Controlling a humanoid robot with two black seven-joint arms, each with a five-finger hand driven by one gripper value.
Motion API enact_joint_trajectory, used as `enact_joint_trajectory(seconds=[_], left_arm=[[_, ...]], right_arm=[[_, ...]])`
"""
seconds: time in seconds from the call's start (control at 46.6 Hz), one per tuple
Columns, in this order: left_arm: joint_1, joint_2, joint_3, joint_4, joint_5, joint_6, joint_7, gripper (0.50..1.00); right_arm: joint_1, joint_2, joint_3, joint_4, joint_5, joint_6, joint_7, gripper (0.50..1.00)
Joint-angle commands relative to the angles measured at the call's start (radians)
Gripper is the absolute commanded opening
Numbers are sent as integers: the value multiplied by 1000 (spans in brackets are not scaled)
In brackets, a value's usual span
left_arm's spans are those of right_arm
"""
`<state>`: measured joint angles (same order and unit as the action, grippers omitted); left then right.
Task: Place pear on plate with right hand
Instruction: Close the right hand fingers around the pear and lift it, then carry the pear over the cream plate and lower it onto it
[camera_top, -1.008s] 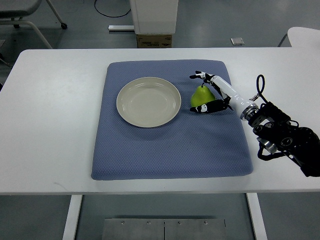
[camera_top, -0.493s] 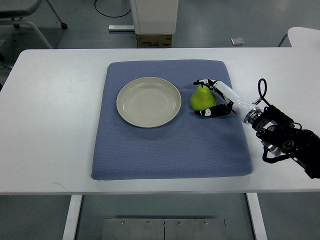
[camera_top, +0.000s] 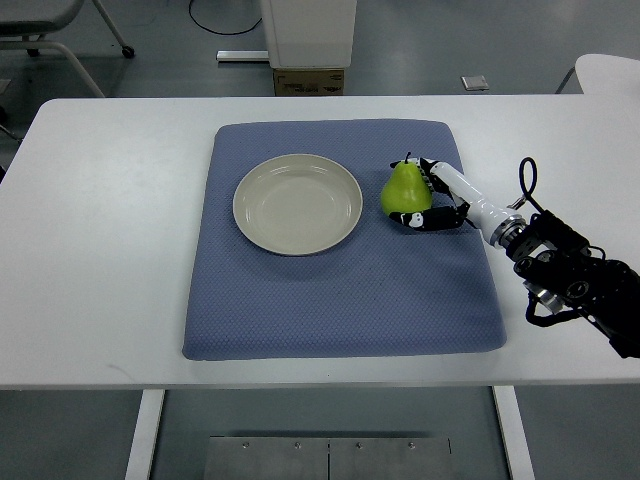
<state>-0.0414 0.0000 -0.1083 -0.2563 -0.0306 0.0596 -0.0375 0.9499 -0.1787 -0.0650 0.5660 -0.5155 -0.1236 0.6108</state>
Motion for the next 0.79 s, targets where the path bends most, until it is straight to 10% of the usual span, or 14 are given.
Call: enact_joint_trajectory(seconds=[0.0,0.772], left_arm=[[0,0,-1,0,0,0,-1,1000],[0,0,-1,0,0,0,-1,1000]], right_arm=[[3,4,34,0,5,-7,0,500],[127,179,97,2,3,-13,-54,500]])
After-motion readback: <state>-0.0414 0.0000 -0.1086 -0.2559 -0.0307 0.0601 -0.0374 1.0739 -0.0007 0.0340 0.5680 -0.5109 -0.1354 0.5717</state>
